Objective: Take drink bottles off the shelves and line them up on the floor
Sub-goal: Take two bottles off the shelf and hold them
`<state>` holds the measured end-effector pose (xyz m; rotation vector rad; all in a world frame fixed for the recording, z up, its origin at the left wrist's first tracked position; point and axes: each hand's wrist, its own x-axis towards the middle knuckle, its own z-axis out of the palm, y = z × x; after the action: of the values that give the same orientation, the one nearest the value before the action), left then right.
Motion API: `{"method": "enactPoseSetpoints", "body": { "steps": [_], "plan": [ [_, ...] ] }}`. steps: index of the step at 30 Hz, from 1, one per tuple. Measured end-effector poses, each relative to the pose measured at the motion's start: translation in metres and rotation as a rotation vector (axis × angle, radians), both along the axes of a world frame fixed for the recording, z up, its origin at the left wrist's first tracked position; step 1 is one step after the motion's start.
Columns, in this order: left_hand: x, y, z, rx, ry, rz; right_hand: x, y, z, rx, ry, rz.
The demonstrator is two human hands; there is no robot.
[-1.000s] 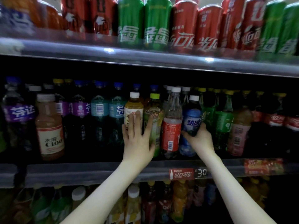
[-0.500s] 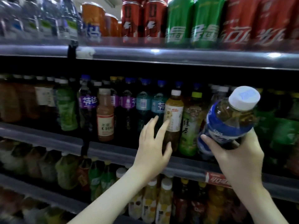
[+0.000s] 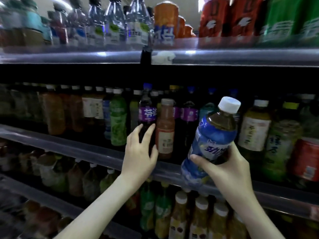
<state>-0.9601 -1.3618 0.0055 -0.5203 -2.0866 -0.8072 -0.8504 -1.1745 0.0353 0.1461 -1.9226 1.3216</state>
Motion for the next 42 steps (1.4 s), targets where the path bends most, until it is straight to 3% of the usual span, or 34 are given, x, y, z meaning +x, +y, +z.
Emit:
{"method": "enactPoseSetpoints", "body": {
  "steps": [7,13,17,21,23,26,30,32,35,40,42],
  "plan": [
    [-0.063,-0.065,0.013,-0.071,-0.255,-0.237,-0.050,-0.084,0.003,-0.074,0.005,-0.106],
    [-0.083,-0.072,0.015,-0.079,-0.323,-0.466,-0.065,-0.114,0.000,-0.100,-0.001,-0.171],
    [-0.070,-0.078,0.025,0.006,-0.264,-0.598,-0.074,-0.128,0.009,-0.070,0.000,-0.155],
    [-0.042,-0.098,0.039,0.022,-0.367,-0.880,-0.088,-0.143,0.019,-0.043,0.019,-0.052],
    [-0.041,-0.108,0.045,-0.005,-0.331,-0.815,-0.098,-0.156,0.023,-0.024,0.021,0.013],
    [-0.053,-0.130,0.045,0.060,-0.212,-0.556,-0.115,-0.180,0.027,0.078,-0.013,0.131],
    [-0.066,-0.160,0.037,0.206,-0.246,-0.326,-0.134,-0.205,0.029,0.214,-0.087,0.259],
    [-0.077,-0.175,0.037,0.238,-0.241,-0.193,-0.141,-0.211,0.024,0.352,-0.074,0.150],
    [-0.100,-0.196,0.037,0.268,-0.310,-0.026,-0.149,-0.213,0.014,0.396,-0.048,0.031],
    [-0.126,-0.207,0.040,0.242,-0.412,-0.005,-0.168,-0.199,0.000,0.447,0.141,-0.309],
    [-0.135,-0.203,0.044,0.203,-0.434,-0.017,-0.174,-0.192,-0.006,0.437,0.131,-0.462]
  ]
}}
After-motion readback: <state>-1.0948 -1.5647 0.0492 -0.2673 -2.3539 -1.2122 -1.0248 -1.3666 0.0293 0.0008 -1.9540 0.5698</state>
